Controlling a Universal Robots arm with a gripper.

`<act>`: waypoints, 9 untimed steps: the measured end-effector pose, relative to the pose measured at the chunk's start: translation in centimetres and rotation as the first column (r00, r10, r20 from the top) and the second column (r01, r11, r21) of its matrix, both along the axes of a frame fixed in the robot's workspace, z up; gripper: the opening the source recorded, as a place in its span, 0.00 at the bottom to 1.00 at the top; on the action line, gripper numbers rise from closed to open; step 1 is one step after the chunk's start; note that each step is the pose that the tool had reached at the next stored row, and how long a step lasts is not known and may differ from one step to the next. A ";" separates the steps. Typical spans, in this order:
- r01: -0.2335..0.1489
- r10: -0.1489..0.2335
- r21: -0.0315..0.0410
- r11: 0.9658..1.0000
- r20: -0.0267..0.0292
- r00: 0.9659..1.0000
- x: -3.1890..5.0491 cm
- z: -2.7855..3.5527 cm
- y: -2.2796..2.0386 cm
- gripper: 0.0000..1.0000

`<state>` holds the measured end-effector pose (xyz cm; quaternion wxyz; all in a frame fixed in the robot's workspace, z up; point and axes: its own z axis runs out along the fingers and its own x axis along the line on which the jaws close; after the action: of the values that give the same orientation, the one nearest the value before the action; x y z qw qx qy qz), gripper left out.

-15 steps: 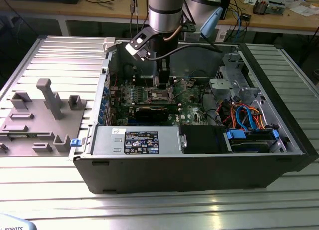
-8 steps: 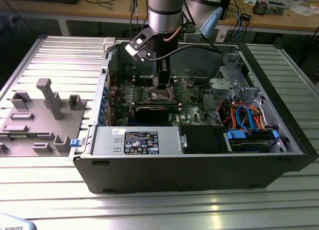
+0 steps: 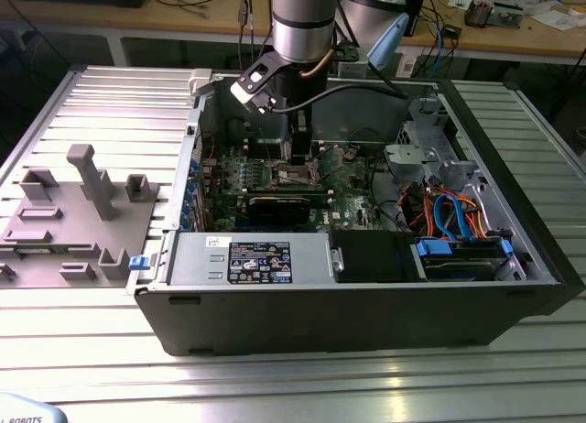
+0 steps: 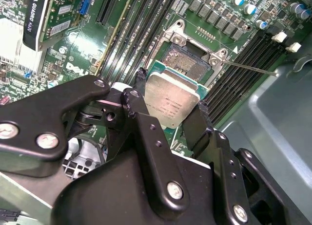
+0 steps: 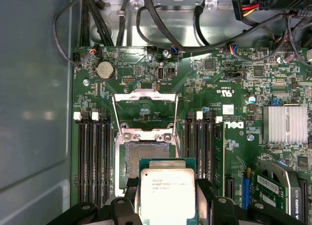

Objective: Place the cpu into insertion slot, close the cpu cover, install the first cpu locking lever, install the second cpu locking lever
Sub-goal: 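Place the cpu into insertion slot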

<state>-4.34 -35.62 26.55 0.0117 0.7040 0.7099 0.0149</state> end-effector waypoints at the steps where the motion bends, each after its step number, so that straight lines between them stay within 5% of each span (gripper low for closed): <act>1: 0.000 0.000 0.000 1.000 0.000 1.000 0.00 -0.02 0.00 0.55; 9: 0.000 0.000 0.000 1.000 0.000 1.000 0.00 -0.22 0.00 0.55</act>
<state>-4.35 -35.62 26.33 0.0117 0.7040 0.7099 0.0149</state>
